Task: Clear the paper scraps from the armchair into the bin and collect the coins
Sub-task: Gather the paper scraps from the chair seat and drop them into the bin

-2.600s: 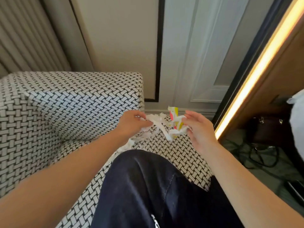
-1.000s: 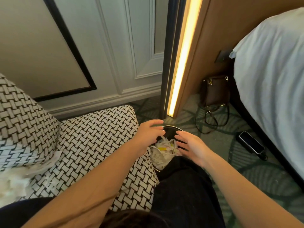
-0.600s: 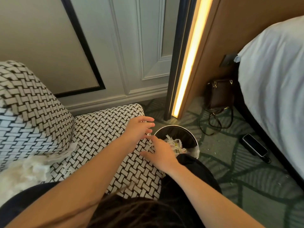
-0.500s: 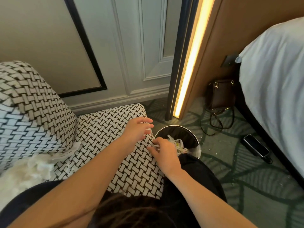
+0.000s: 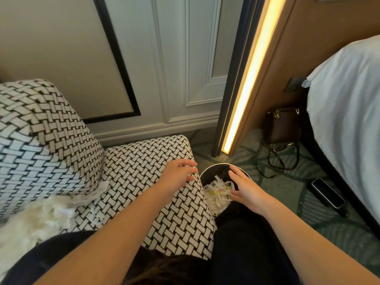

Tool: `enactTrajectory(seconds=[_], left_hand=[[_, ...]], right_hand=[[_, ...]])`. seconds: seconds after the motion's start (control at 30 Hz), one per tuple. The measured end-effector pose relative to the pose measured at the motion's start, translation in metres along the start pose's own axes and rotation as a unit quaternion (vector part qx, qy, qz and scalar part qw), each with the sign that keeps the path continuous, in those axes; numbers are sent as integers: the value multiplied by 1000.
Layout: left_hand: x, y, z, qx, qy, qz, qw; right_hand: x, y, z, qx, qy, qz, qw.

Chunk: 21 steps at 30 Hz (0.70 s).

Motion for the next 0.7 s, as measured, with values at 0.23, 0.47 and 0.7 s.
enactTrajectory(seconds=[0.23,0.47,0.7], left_hand=[[17,-8,-8,-14,37,12,999],[70,-53,-13,-46,45,0,998],[145,-119,0,-94,61,-49,992]], right_hand=[[-18,-28,45,50,-172,-29,983],[-87,-74,112,160,-305,14,939],[-193,-128,141,253,-432,108,859]])
Point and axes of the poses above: each hand's wrist, its own y-axis towards the middle knuckle, its own x-axis out of the back of the hand, z = x × y, the point moved 3 cm from there along y, towards the middle knuckle, and after that the axes turned 4 degrees about z, right-handed, at the moved point
